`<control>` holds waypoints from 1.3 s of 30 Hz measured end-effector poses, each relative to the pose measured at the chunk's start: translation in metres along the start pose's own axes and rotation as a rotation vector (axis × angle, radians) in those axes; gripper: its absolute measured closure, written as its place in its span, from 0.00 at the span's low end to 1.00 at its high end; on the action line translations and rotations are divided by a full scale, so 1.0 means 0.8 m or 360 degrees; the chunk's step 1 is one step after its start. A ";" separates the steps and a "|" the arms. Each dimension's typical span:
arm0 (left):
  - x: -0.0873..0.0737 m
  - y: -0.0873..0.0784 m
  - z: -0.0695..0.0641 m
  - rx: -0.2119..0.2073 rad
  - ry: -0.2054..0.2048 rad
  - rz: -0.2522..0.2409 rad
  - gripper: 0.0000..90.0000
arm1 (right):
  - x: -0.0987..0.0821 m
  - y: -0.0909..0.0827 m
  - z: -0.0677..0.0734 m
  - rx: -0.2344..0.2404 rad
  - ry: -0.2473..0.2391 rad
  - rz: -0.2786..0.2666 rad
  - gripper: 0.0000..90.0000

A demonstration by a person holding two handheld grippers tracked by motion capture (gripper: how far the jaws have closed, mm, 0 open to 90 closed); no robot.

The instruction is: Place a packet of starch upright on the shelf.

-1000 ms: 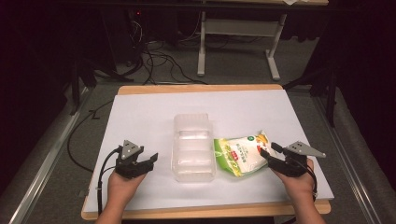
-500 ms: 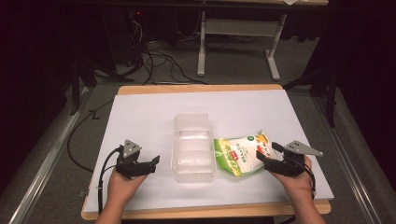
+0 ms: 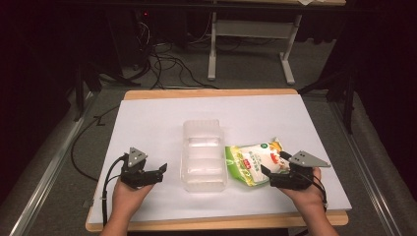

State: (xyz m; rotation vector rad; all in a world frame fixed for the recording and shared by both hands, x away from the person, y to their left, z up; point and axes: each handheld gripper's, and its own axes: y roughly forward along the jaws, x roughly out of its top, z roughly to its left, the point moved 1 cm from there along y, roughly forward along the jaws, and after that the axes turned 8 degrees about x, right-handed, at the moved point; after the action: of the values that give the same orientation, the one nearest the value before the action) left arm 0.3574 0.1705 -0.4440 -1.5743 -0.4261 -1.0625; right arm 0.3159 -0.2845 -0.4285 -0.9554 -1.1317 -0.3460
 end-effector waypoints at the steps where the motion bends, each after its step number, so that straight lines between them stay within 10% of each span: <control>1: 0.000 0.001 0.001 -0.0007 -0.0003 0.0004 0.17 | 0.001 0.002 0.003 0.0016 -0.0016 0.0003 0.13; 18: 0.002 -0.002 -0.001 -0.0051 0.0008 -0.0002 0.17 | -0.011 0.057 0.063 0.0231 -0.0168 0.0281 0.08; 39: 0.001 0.000 0.003 -0.0089 -0.0046 0.0015 0.18 | -0.035 0.102 0.056 0.0103 -0.0273 0.0535 0.13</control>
State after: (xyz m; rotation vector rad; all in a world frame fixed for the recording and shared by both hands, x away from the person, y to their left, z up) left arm 0.3590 0.1727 -0.4437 -1.6413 -0.4117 -1.0534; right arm 0.3314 -0.2083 -0.4866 -1.1125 -1.1062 0.0455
